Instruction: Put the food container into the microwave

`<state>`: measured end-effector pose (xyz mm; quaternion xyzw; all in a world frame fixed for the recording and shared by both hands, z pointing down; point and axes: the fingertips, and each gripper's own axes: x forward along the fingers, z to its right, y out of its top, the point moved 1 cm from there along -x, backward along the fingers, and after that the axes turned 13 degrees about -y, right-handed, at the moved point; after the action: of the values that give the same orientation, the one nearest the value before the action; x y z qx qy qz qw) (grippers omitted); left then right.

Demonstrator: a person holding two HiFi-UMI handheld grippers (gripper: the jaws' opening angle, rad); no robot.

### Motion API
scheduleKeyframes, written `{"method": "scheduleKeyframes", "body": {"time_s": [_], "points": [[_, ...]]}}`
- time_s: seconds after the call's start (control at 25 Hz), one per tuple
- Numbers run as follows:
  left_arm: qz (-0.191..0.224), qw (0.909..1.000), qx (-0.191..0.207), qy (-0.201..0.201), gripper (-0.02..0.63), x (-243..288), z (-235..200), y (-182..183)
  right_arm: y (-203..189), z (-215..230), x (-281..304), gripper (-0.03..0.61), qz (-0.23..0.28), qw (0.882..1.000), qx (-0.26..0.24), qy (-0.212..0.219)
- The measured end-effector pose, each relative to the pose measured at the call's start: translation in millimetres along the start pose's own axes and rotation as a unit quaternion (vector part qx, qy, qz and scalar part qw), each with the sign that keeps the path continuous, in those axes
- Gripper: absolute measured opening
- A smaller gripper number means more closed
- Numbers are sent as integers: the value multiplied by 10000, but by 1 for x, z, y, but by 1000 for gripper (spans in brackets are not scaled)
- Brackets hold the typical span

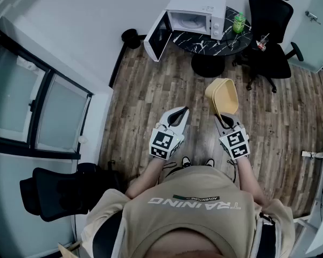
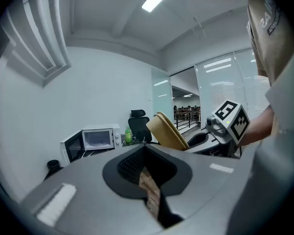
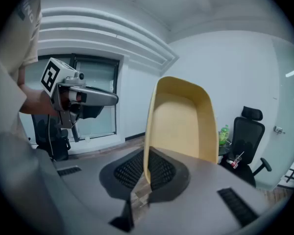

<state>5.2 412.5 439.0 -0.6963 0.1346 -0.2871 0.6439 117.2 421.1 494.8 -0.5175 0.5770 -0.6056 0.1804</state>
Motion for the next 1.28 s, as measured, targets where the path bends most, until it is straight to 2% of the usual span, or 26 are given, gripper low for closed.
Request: {"method": "scheduleKeyframes", "body": {"time_s": [0.16, 0.44, 0.6, 0.68, 0.8, 0.92, 1.08, 1.28], "points": [[89, 9999, -14, -84, 2, 8, -16, -3, 3, 7, 17, 18, -38, 9998, -182, -74], [33, 9996, -65, -284, 2, 24, -45, -15, 6, 16, 39, 18, -83, 9997, -9, -243], [22, 9991, -154, -383, 2, 23, -59, -26, 7, 14, 49, 18, -218, 9992, -2, -333], [-1, 9992, -76, -397, 2, 23, -67, -31, 2, 13, 57, 18, -332, 9987, -37, -391], [55, 9996, 116, -256, 2, 23, -78, -44, -19, 6, 67, 18, -592, 9972, -69, -457], [205, 9998, 31, -81, 2, 21, -88, -45, -30, 2, 70, 18, -749, 9959, 203, -465], [154, 9999, -29, -22, 2, 33, -101, -45, -28, 19, 90, 18, -702, 9956, 471, -394], [169, 9992, -347, 138, 2, 58, -113, -39, -18, 57, 121, 18, -457, 9961, 692, -287]]}}
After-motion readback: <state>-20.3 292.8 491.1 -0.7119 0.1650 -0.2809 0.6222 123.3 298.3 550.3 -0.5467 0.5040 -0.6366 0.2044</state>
